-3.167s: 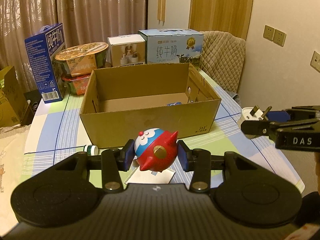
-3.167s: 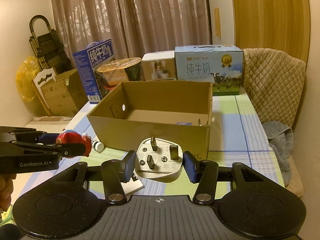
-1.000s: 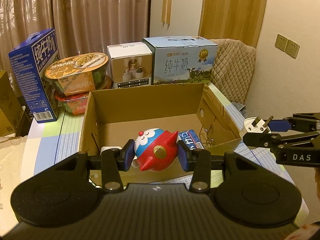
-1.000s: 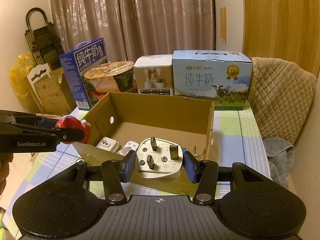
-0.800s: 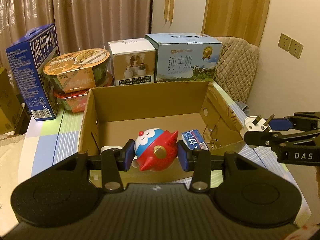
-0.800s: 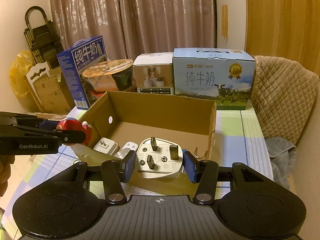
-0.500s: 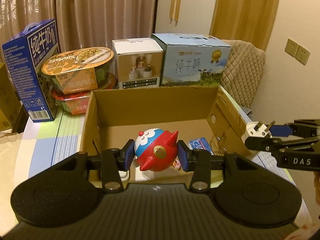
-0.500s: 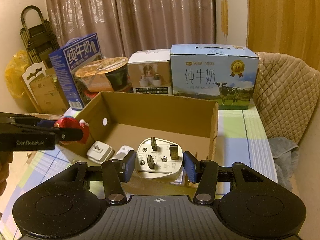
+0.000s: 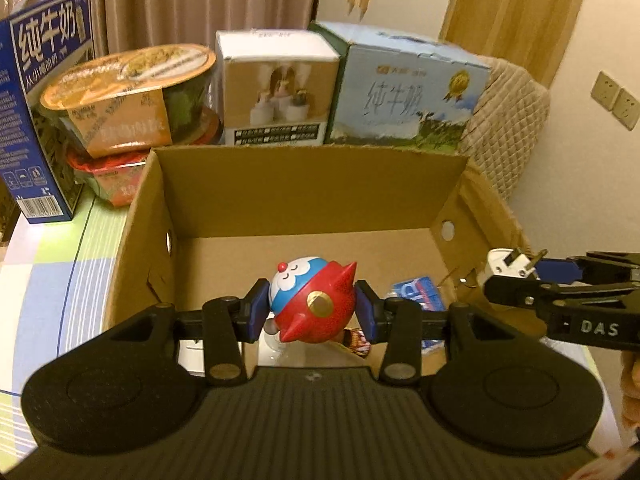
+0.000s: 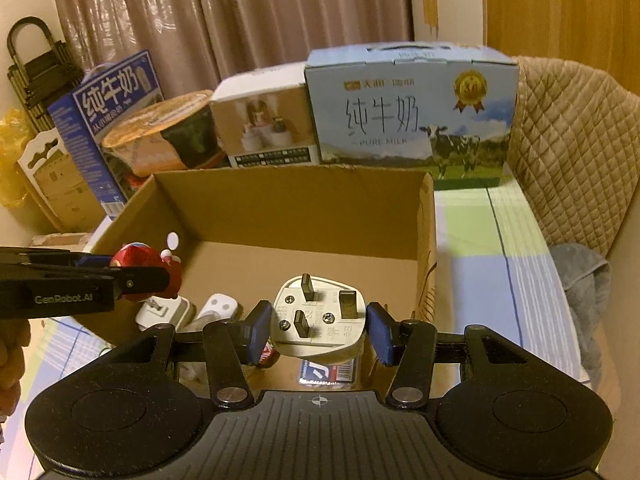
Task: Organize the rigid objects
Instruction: 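Carry the Doraemon figure with the left gripper while the right gripper carries the UK plug to the box, then open the left gripper over the box while the right gripper releases the UK plug inside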
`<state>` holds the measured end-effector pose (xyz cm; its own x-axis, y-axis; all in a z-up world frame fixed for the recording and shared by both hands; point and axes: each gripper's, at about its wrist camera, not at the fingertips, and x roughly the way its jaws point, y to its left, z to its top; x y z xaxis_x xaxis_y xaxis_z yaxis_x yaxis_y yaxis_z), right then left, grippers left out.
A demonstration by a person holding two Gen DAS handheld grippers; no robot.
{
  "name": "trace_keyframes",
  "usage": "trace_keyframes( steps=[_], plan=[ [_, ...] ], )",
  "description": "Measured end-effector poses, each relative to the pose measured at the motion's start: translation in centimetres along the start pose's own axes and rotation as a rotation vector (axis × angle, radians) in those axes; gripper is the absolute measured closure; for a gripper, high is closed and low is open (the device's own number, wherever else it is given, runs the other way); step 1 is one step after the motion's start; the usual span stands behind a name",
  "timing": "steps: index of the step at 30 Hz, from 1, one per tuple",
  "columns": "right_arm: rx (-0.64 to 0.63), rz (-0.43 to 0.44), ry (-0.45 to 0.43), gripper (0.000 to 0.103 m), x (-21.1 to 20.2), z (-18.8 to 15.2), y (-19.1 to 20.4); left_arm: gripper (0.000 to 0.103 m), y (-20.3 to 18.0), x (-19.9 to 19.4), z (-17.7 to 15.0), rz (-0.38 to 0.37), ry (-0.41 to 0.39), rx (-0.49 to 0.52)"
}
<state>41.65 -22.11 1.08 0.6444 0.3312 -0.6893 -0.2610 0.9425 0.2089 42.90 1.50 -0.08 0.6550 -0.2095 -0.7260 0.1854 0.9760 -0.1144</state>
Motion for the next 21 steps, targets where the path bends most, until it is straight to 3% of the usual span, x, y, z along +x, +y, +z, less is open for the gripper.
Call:
trace_keyframes(
  steps=[10, 21],
  plan=[
    [0.010, 0.004, 0.021, 0.055, 2.3, 0.1, -0.4, 0.062, 1.2, 3.0, 0.6, 0.032, 0.023, -0.022],
    [0.024, -0.002, 0.028, 0.055, 2.4, 0.1, -0.6, 0.059, 1.9, 1.1, 1.1, 0.044, -0.032, -0.043]
  ],
)
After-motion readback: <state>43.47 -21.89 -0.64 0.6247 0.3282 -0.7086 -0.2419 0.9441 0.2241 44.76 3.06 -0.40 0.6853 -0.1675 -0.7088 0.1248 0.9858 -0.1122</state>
